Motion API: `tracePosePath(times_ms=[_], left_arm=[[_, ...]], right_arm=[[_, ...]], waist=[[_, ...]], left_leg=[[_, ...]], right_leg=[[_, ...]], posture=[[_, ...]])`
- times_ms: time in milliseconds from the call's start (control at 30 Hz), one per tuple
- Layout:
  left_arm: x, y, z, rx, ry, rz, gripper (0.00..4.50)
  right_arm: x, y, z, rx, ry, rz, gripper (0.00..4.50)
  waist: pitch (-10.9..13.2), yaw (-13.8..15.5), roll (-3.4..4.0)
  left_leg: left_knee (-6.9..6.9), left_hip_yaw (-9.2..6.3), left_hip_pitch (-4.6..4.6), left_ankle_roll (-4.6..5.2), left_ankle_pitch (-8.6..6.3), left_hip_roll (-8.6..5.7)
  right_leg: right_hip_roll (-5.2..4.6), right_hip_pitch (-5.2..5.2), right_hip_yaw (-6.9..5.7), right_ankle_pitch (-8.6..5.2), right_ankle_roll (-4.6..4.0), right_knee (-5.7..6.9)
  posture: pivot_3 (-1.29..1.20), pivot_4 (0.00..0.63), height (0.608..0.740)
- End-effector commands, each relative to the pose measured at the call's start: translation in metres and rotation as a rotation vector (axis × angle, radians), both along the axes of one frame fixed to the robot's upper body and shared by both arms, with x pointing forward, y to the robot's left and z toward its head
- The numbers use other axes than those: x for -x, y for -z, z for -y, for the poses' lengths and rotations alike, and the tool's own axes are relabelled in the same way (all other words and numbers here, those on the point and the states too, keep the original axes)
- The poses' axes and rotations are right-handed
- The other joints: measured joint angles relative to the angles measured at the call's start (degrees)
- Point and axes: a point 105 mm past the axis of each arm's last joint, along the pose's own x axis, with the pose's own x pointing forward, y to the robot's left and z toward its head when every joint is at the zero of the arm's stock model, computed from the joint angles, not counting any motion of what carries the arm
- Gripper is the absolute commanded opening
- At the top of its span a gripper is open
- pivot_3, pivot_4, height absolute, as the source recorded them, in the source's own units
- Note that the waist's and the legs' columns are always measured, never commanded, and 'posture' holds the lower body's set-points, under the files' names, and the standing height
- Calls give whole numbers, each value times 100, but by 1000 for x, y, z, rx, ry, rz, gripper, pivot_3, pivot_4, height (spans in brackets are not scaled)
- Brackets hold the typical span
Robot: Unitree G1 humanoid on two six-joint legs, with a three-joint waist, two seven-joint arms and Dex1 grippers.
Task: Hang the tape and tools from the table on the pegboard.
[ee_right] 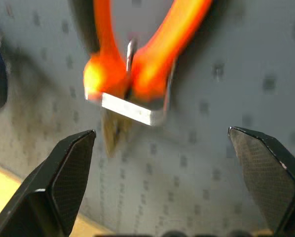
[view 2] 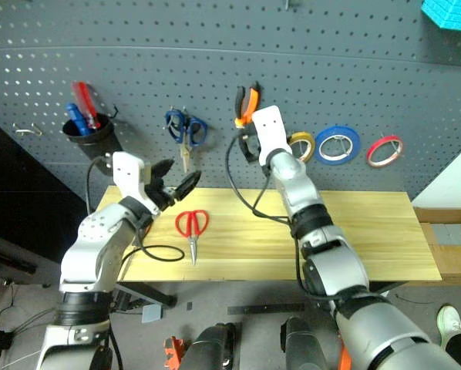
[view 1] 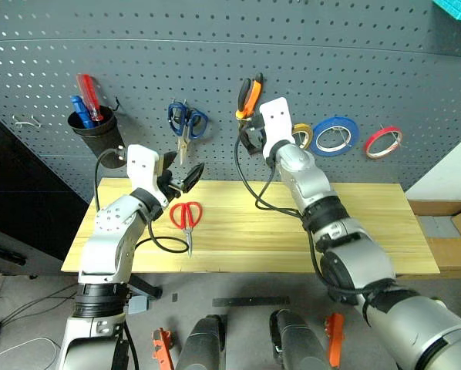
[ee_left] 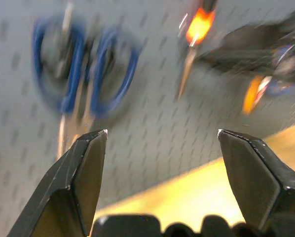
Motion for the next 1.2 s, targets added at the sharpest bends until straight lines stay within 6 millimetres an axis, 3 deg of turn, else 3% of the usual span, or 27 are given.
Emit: tracePosePath(times_ms=[33,167,300,400,733,1133,1200], left_arm=[[8,17,-12,-42,-115,-103,3838],[19,57,-22,-15,-228,-321,3838],[29,93,-31,-33,-316,-526,3838],[27,115,-39,-1,-395,-624,3838],[6,147,-29,61,-545,-751,3838],[-9,161,-13,67,-558,-809,3838],[-13,160,-13,75,-563,-801,3459]], right_arm=[[40,-21,-10,-85,-223,-62,4478],[85,-19,-6,-124,-440,-199,4478],[131,-1,-11,-30,-627,-309,4478],[153,11,-17,36,-702,-345,4478],[161,12,-26,71,-724,-340,4478],[162,17,-20,143,-746,-361,4478],[161,18,-18,155,-740,-363,4500]], waist=[[1,4,1],[5,4,6],[7,-3,8],[9,-3,12],[10,22,11],[11,16,10],[11,16,11]], left_leg=[[-3,-1,-1,-1,-3,0],[-8,-3,-4,1,-11,0],[-9,-24,-2,3,-13,9],[-8,-27,8,3,-13,8],[1,-43,8,2,-13,0],[-1,-57,6,-3,-16,0],[-1,-64,7,-3,-16,0]], right_leg=[[-1,-1,0,-3,3,-2],[-1,-1,-4,-6,6,-15],[3,28,-33,-8,8,-55],[2,49,-37,-25,33,-68],[-8,68,-55,-25,34,-78],[-13,76,-79,-27,37,-84],[-17,80,-89,-28,37,-87]], posture=[[58,197,740],[49,208,740],[26,220,740],[24,221,740],[10,228,740],[-9,233,740],[-15,233,740]])
